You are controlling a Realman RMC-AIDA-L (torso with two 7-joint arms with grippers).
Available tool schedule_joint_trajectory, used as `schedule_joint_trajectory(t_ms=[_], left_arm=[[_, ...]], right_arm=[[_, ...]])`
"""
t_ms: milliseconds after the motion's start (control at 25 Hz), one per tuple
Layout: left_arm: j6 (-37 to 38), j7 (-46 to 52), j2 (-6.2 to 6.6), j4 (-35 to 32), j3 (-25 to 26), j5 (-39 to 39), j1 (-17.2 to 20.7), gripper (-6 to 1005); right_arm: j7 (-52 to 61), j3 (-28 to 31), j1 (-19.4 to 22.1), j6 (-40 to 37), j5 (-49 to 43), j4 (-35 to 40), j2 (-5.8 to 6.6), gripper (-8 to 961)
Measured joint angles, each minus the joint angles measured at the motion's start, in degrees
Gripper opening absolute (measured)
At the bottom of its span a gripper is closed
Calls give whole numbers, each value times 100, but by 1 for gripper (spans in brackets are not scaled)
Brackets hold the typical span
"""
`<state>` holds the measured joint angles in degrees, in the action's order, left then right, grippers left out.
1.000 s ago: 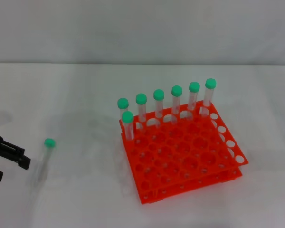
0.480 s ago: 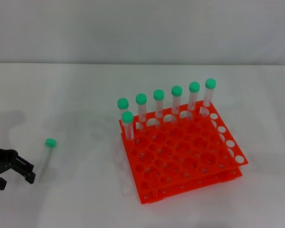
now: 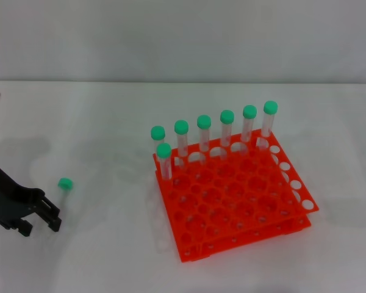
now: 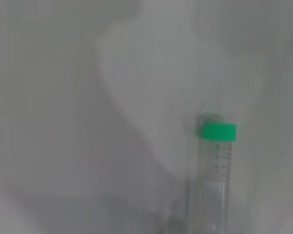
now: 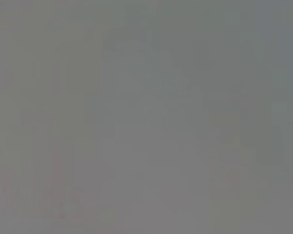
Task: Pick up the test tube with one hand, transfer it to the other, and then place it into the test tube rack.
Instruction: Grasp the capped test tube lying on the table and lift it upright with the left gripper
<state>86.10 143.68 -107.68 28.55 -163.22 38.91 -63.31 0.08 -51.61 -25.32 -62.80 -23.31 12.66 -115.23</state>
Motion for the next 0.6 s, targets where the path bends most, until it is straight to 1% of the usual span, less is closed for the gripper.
schedule_joint_trajectory(t_ms=[80, 280, 600], left_arm=[[-39, 61, 0, -104, 0, 22, -14, 638], [-82, 199, -13, -195, 0, 47, -44, 614], [-184, 413, -159, -207, 1, 280, -132, 577]], right_arm=[[0, 1, 1, -4, -7, -1, 0, 811], [-35, 2, -2, -9, -11, -1, 6, 811], [-51, -6, -5, -14, -17, 34, 9, 811]])
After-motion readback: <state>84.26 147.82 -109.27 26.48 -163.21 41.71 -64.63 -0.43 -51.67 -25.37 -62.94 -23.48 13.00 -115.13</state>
